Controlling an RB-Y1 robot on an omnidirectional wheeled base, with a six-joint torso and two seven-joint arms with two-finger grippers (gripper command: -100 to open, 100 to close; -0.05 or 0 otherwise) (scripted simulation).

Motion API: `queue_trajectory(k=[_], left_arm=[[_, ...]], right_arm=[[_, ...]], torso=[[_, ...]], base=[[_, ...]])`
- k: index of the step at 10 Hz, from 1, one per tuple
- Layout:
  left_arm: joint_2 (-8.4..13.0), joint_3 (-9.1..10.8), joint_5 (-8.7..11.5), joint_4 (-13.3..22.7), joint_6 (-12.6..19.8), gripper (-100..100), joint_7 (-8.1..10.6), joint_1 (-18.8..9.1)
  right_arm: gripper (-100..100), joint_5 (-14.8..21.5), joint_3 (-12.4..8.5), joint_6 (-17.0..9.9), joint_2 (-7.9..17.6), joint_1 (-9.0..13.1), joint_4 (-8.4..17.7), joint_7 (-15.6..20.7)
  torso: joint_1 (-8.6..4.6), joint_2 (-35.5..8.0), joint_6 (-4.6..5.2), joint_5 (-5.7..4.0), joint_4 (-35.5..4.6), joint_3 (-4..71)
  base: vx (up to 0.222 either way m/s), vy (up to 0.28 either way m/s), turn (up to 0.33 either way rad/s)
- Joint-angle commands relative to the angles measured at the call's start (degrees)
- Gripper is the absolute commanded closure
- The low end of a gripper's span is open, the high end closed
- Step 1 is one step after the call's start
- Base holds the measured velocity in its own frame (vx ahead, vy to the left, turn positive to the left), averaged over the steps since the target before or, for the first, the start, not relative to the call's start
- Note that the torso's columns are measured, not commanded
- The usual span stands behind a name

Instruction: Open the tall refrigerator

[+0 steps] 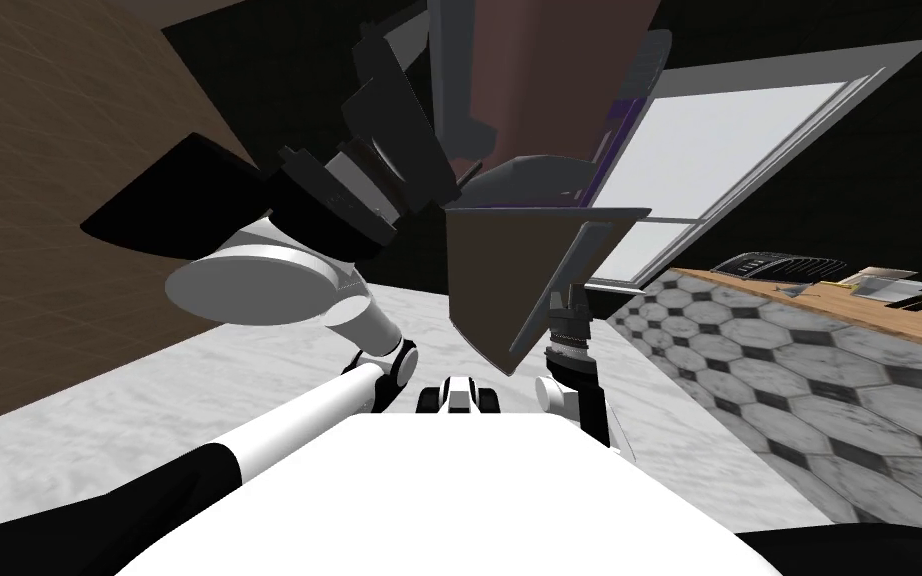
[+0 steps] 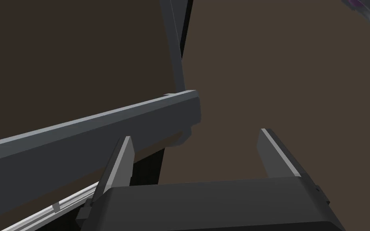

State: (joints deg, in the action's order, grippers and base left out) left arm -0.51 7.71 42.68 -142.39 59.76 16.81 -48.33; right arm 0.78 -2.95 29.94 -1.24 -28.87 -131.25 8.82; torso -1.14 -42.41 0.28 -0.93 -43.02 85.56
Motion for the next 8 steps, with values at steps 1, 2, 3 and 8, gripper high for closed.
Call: queue_trajectory(k=[1,2,3,8], left_arm=[[-0.3,0.27,-0.7,1.6,-0.6,-100,0.52,-2.9],[-0.3,0.27,-0.7,1.6,-0.6,-100,0.52,-2.9],[-0.2,0.52,-0.9,2.9,-0.6,-100,0.70,-4.2],[-0.2,0.52,-0.9,2.9,-0.6,-100,0.70,-4.4]], right_arm=[[0,0.0,0.0,0.0,0.0,0.0,0.0,0.0],[0,0.0,0.0,0.0,0.0,0.0,0.0,0.0],[0,0.0,0.0,0.0,0.0,0.0,0.0,0.0],[0,0.0,0.0,0.0,0.0,0.0,0.0,0.0]], torso=[[0.17,0.1,-0.01,0.22,0.0,-0.1],[0.47,0.1,-0.06,0.46,0.0,-0.1],[0.76,0.1,-0.11,0.64,0.0,-0.1],[1.04,0.1,-0.13,0.83,-0.3,0.2]], base=[[-0.013,0.009,0.000],[0.000,0.000,0.000],[-0.011,-0.006,0.024],[-0.005,0.002,0.001]])
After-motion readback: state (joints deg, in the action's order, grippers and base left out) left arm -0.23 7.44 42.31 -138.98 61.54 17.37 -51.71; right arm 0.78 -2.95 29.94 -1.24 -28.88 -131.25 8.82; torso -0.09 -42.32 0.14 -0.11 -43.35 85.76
